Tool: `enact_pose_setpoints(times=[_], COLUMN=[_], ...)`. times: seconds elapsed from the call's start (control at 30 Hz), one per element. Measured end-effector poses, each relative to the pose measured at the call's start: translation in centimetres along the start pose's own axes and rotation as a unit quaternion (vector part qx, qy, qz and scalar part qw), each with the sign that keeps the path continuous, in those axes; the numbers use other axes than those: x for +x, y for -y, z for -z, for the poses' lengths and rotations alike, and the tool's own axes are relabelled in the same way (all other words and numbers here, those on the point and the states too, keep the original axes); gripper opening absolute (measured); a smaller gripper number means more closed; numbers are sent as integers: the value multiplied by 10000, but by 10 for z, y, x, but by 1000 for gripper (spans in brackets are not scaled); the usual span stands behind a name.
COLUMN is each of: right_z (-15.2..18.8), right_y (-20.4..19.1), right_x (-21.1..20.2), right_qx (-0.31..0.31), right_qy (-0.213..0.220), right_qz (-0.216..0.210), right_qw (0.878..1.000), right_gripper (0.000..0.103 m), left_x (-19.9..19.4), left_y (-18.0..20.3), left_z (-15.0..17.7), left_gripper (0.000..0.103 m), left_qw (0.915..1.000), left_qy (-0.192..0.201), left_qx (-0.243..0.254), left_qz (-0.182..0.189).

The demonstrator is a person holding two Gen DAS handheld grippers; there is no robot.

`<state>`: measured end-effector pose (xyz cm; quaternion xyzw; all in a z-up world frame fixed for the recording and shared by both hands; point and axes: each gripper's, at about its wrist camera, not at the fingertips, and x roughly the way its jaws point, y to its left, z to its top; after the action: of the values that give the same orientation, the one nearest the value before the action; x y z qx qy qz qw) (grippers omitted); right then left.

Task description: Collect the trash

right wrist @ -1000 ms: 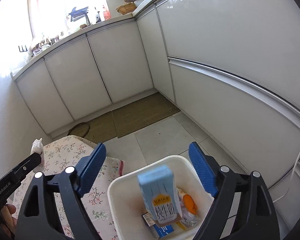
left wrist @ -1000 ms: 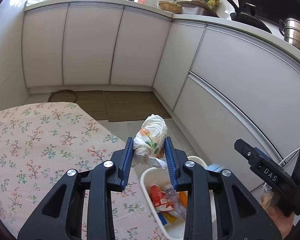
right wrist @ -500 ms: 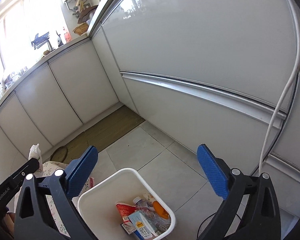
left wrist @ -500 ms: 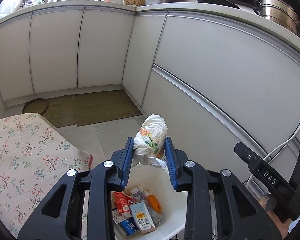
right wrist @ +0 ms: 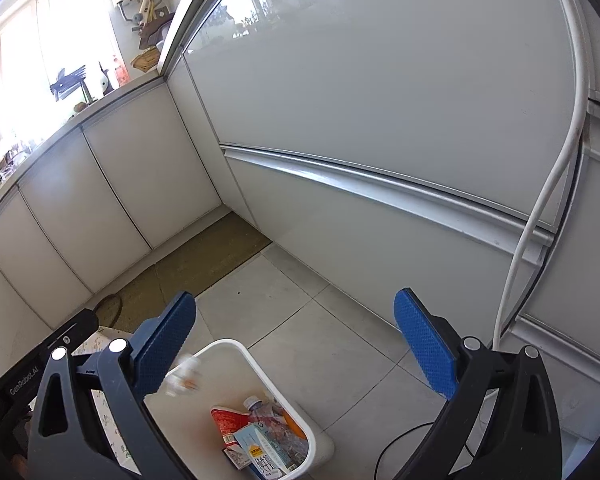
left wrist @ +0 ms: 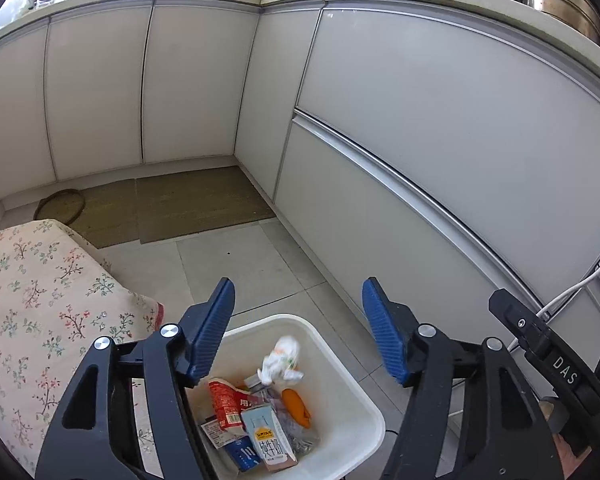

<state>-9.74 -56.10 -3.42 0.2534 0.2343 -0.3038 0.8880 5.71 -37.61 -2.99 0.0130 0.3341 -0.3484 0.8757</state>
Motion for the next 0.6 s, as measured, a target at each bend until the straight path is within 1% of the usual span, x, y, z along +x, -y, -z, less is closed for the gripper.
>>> enact_pose_setpoints(times=[0.17,0.23,0.33,0.4,0.43,0.47,0.5,0.6], right_z=[1,1,4,7,9,12,15,27], right_y=[-11,-17,-30,-41,-49,-57,-64,-96], right_x=[0,0,-3,-7,-9,-12,-15,-31], right_qx=[-133,-198,-275,-359,-426,-508,-585,-925], right_qy=[-18,-21,-28,-34,-51,-70,-70,59], right_qz=[-51,-86,-177,-275,-334,-386,-435,-690], right_qw=[9999,9998,9995,9990,9985,9979,9973,9933], right_gripper=[97,97,97,97,97,97,97,97], left_x=[-6,-13,-29,-47,-57,-68,-83,-121], left_y=[-7,-11,-19,-25,-29,-33,-39,-58], left_z=[3,5,7,10,12,14,17,21], left_gripper=[69,72,76,81,87,90,95,96], left_qw=[9999,9998,9986,9961,9944,9920,9882,9796], left_qy=[-47,-18,131,349,462,592,765,1110], left_qx=[1,38,130,238,284,318,340,311], left_qz=[-121,-203,-488,-774,-913,-1072,-1284,-1646])
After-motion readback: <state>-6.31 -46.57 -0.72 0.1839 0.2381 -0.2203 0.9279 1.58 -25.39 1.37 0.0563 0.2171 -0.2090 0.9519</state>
